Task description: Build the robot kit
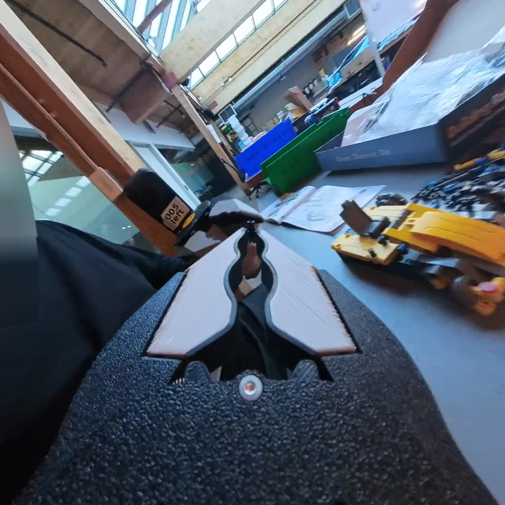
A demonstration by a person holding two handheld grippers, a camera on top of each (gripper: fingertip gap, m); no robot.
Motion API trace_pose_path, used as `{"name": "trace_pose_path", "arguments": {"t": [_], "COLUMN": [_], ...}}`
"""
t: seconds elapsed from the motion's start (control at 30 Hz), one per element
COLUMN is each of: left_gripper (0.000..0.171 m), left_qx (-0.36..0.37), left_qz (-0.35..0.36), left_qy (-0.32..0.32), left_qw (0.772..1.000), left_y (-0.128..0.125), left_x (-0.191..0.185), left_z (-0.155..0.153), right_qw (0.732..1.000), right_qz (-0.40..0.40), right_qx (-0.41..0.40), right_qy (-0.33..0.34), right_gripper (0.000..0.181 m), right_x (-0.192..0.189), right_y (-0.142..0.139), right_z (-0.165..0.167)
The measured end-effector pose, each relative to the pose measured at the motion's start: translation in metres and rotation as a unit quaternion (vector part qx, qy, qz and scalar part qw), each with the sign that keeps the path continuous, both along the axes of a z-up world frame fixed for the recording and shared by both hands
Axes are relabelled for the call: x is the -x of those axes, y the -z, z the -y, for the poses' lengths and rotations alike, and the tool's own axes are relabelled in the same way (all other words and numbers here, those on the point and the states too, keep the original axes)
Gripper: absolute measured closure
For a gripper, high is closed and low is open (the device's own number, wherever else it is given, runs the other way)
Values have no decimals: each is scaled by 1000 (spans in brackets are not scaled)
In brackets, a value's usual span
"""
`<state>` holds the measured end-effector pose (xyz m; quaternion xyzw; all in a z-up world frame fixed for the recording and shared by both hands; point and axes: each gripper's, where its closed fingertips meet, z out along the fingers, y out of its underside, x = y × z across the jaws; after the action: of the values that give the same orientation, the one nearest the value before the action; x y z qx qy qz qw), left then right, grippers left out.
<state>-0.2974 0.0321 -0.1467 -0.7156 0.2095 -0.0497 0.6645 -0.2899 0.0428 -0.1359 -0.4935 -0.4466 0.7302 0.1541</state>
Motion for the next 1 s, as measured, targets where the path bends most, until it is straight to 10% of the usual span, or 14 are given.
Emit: {"name": "trace_pose_path", "arguments": {"t": [0.4,1.0], "left_gripper": [159,168], "left_qx": [-106,-24], "left_qz": [-283,-118], "left_qy": [13,-29], "left_qw": [953,992], "left_y": [0,5], "left_x": [-5,11], "left_z": [-6,-17], "right_qw": [983,994], "right_qz": [66,48], "right_qx": [130,96], "right_qy": [-109,-17], "right_gripper": [176,176], "right_x": [13,23], "right_y": [7,17], "right_z": [20,-4]}}
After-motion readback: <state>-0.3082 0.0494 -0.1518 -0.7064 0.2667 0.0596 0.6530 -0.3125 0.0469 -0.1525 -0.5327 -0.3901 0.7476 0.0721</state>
